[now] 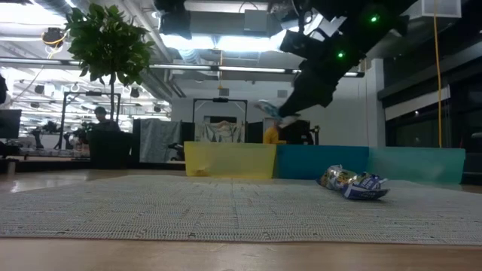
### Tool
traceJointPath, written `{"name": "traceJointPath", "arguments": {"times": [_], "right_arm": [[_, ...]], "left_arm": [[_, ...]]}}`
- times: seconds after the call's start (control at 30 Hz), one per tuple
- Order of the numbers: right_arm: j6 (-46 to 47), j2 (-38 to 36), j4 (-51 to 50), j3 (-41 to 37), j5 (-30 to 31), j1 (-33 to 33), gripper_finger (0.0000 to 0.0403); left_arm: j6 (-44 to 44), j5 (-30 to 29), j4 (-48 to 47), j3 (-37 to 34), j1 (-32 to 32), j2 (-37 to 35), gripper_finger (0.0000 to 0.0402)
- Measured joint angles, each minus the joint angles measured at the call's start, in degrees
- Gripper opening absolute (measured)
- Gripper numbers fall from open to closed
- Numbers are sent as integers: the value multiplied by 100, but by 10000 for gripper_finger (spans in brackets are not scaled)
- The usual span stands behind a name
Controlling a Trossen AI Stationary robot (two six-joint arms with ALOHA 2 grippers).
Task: Pick and place Granola Bars by type
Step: Put the yellow granola bar into the yellow bin
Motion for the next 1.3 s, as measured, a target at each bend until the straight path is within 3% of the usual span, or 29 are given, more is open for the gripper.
{"name": "traceJointPath", "arguments": {"times": [0.2, 0.57, 1.07, 1.17, 1.3], "right_arm": [[-397, 0, 140, 0, -157, -487, 49], [-858, 0, 625, 0, -1344, -1284, 47], [-1099, 0, 1478, 0, -4837, -1906, 47], [-1099, 0, 1562, 0, -5170, -1981, 47], [-1099, -45, 1638, -2, -5187, -2132, 47]], "left_arm": [[-112, -15, -171, -26, -7, -127, 212], [-110, -192, -385, -30, 133, -159, 212], [-192, -198, -716, -30, 348, -176, 212], [-319, -196, -825, -32, 348, -176, 212], [-403, -196, -909, -32, 348, -176, 212]]}}
